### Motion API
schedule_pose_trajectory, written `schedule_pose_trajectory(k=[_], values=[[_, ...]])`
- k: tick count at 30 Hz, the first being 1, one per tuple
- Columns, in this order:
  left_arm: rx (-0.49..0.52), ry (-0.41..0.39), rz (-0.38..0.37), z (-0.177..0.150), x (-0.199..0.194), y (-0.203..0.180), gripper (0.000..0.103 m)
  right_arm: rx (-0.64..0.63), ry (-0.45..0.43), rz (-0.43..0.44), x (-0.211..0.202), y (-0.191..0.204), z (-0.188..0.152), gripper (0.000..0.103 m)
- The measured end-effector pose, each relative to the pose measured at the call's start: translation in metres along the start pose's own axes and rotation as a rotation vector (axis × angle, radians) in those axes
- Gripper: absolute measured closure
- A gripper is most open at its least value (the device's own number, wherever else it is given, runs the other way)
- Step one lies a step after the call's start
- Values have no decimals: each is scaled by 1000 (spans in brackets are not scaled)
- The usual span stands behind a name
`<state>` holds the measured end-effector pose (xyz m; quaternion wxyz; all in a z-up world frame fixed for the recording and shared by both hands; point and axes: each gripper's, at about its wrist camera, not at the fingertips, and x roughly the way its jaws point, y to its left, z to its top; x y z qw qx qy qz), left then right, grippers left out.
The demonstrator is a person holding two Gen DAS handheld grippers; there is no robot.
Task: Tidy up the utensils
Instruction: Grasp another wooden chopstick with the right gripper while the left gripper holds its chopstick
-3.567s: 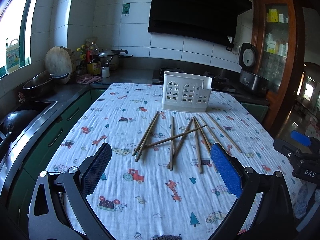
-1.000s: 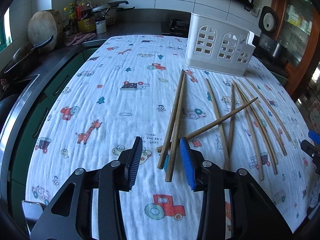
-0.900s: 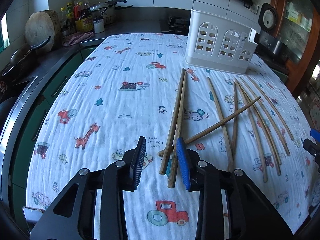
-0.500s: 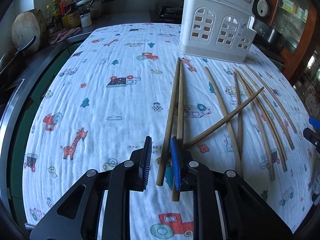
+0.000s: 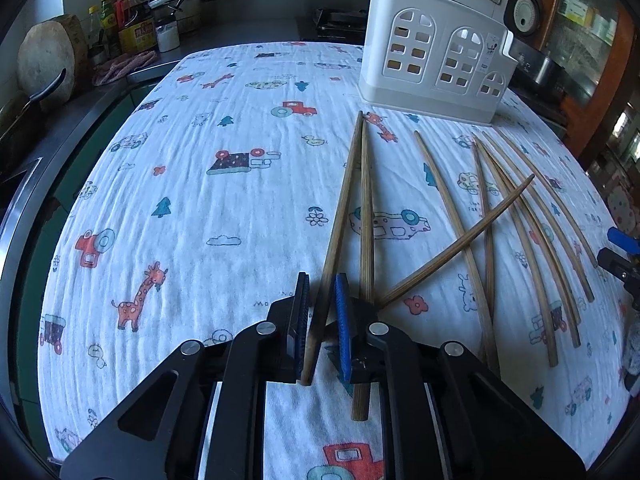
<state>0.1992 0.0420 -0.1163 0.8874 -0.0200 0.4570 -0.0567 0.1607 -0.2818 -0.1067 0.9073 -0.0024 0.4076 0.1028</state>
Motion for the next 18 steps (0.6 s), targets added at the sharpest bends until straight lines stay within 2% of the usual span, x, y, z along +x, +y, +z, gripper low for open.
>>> schedule_pose_trajectory(k=[1,3,8,10,11,13,18], values=[[-5,-3,-1,0,0,1,92,6,4,3,1,-2,0,22],[-4,-8,5,0,0,0,92,23,17,16,4,-6,0,24],[10,-17,1,0,-1,-5,92,26,44,29,14,-9,0,42],[12,-17,-13,-1,-1,-7,92,23,45,31,16,-7,1,43],[13,-18,-16,-1,-1,-7,92,17,44,27,16,-5,1,51],[11,-15,-20,-1,-1,-7,92,13,44,29,17,-3,3,59],[19,-14,-28,-2,-1,-7,92,7,58,36,23,-3,6,72]])
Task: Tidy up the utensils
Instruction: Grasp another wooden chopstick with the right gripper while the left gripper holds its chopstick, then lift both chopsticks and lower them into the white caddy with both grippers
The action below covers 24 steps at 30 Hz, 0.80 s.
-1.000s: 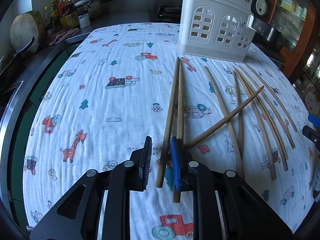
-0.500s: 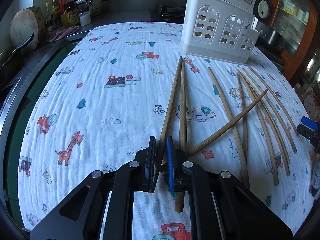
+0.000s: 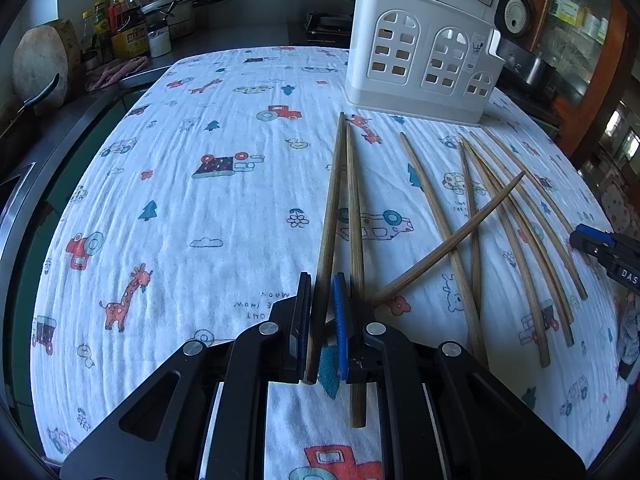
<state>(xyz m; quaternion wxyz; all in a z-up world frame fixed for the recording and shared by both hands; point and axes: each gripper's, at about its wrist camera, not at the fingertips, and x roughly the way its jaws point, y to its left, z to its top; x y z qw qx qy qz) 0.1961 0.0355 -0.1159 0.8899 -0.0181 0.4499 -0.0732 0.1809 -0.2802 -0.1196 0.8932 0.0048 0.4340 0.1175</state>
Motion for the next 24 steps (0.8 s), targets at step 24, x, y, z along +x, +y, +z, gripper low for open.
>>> schedule_pose_trajectory(k=[24], values=[[38,-43,34,3,-14,-8,96,-64,-45,-88,-14,12,-2,96]])
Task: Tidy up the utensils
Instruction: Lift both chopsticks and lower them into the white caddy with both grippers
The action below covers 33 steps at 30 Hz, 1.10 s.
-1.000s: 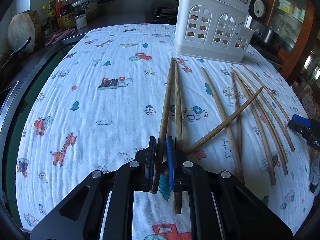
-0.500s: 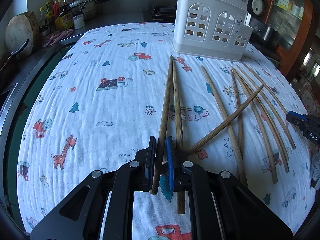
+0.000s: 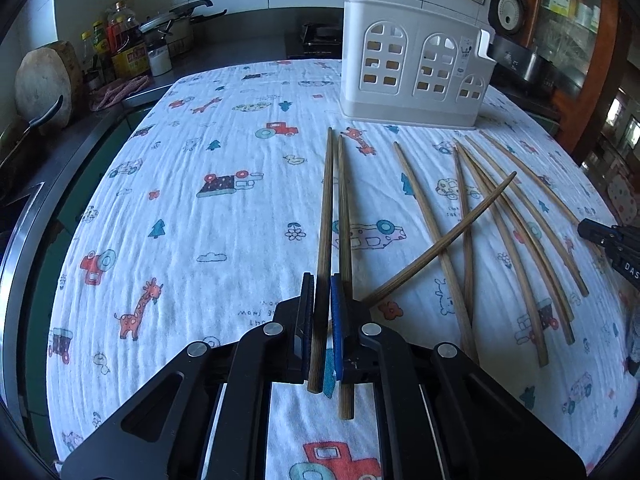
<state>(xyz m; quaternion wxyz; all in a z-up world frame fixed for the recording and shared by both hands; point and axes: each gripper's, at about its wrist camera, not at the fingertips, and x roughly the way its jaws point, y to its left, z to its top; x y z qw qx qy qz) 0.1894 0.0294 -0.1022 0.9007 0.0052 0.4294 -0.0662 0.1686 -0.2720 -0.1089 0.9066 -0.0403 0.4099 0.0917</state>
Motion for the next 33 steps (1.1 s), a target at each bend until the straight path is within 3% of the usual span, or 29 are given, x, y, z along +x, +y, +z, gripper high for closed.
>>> schedule_pose_trajectory(k=[17,33], values=[[-13,-167,-99,34,-72,-10,97,-53,-224,63,-79,13,58,96],[19,-179,-129,92,-75,-7,97,-104,-255,127,-97,10,161,96]])
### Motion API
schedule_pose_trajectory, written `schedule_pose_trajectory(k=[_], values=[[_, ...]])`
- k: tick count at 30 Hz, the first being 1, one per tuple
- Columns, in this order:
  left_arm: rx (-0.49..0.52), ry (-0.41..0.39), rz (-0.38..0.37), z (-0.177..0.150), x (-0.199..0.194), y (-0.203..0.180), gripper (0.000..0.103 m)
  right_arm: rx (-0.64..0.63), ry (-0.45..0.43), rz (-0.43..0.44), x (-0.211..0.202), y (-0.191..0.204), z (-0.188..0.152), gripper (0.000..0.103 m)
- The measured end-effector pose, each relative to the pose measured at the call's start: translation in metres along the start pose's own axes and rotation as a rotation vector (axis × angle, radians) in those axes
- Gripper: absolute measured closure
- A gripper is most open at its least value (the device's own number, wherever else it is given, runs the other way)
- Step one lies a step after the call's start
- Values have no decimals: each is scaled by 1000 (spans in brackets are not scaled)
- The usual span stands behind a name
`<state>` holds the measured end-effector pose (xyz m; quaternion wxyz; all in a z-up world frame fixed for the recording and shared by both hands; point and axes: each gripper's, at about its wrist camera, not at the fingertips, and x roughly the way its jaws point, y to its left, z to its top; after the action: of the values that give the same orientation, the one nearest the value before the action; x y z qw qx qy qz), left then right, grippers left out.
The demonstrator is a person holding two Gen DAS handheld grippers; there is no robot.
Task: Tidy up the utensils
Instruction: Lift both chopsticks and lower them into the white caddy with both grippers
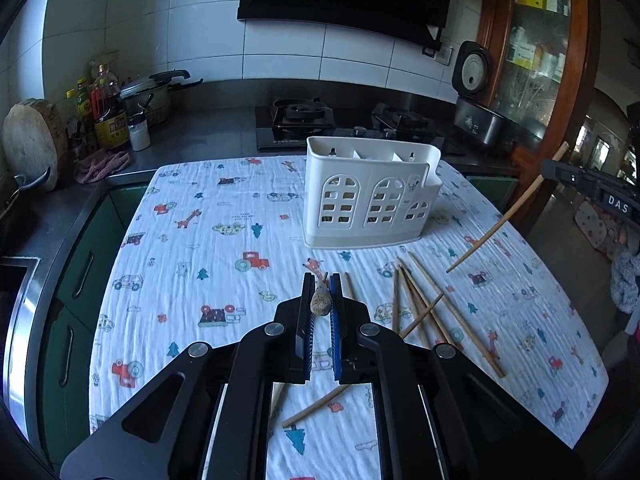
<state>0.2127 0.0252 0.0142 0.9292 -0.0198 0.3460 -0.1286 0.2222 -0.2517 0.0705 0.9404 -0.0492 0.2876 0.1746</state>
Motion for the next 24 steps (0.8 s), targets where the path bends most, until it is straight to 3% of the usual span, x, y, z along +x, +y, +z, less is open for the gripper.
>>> schedule_pose_trajectory(k=[6,13,24], values=[[34,-9,-8,33,-4,-7,97,-6,1,9,-2,-12,53,96],[49,-83,-39,79,-33,-16,97,12,-29,-8,-1,-22,108,96],[57,-300,-81,167,-69,-37,97,42,18,-33,51,-27,114,96]])
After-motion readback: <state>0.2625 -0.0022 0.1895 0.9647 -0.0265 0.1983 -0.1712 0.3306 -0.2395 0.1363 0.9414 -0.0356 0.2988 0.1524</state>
